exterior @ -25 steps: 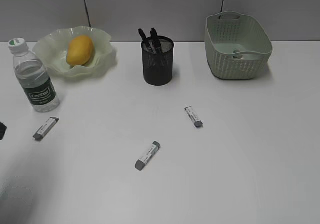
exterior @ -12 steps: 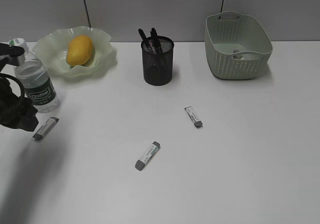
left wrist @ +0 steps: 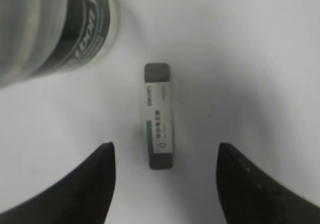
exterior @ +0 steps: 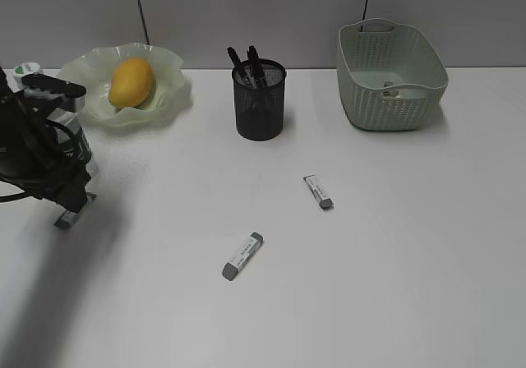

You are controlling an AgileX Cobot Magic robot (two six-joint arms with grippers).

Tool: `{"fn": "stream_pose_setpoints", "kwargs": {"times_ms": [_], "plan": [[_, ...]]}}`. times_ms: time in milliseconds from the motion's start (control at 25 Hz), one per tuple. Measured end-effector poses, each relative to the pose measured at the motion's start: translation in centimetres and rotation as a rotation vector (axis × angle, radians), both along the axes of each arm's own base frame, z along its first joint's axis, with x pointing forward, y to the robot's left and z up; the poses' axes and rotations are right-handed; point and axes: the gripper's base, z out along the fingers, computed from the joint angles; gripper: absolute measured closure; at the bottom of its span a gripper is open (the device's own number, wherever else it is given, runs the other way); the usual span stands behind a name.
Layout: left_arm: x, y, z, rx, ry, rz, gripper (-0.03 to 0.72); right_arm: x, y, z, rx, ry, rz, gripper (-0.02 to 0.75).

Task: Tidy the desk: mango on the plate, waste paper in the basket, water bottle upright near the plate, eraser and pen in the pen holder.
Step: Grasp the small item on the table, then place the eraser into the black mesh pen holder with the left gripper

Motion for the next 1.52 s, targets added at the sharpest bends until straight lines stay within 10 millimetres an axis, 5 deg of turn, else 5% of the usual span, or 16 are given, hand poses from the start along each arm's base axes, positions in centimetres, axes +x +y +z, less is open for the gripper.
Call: {"fn": "stream_pose_setpoints", "kwargs": {"times_ms": [600, 1120, 1520], "plan": [[1.7, -0.3, -4.0, 0.032, 0.101, -0.066, 0.268, 0.0, 0.0, 0.0, -0.002, -0.001, -0.001, 0.217], [1.9, -0.4, -4.0, 0.035, 0.079, -0.072, 0.520, 0.0, 0.0, 0.0, -0.002, -0.002, -0.002, 0.217], [1.5, -1.7, -2.4, -0.043, 0.059, -0.035, 0.531, 0.0, 0.0, 0.0, -0.005, -0.003, -0.003, 0.217]]}}
